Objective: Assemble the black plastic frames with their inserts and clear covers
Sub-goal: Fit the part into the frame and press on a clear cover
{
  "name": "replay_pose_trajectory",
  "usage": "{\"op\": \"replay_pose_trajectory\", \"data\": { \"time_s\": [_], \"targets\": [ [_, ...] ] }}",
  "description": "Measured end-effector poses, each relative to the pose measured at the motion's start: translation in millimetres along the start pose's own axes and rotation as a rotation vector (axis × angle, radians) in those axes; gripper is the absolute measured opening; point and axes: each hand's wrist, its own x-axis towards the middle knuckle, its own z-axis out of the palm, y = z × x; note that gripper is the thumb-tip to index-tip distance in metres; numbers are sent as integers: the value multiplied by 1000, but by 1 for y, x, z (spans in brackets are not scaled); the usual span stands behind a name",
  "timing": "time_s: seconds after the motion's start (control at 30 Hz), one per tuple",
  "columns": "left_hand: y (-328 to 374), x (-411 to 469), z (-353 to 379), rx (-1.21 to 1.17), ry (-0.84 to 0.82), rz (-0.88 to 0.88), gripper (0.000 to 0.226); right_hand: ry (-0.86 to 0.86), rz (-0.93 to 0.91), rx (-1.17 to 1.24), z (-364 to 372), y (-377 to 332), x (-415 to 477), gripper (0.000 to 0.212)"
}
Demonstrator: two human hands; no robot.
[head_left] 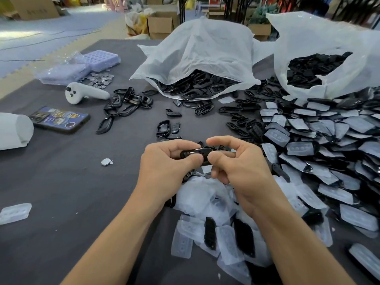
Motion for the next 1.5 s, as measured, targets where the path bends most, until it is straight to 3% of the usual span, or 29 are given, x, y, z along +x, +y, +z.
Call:
{"op": "replay_pose_trajectory", "data": {
  "time_s": [0.23, 0.4, 0.5, 0.77, 0.9, 1.03, 1.27, 1.37, 1.5],
  "targets": [
    [2, -5, 4, -246, 57, -60, 40, 52, -125, -322, 2, 3, -2, 14],
    [5, -6, 5, -424, 23, -73, 42, 8, -129, -132, 3, -3, -2, 14],
    [6, -5, 3, -370, -41, -106, 30, 24, -117, -28, 3, -4, -2, 15],
    [8, -6, 2, -441, -36, -92, 33, 42, -128, -75, 3, -2, -3, 13],
    [10, -2, 0, -679, -106, -179, 29, -90, -102, -81, 2, -6, -4, 26],
    [10, -5, 4, -745, -100, -210, 21, -159, -81, -80, 3, -8, -5, 32],
    [11, 2, -10, -875, -212, -234, 26, -193, -97, 62, 5, -10, -7, 25],
    [10, 5, -10, -819, -245, -151, 24, -144, -133, 110, 6, -7, -7, 16],
    [10, 2, -13, -600, -291, -2, 30, -15, -253, 134, 0, -6, -1, 31]
  ]
}}
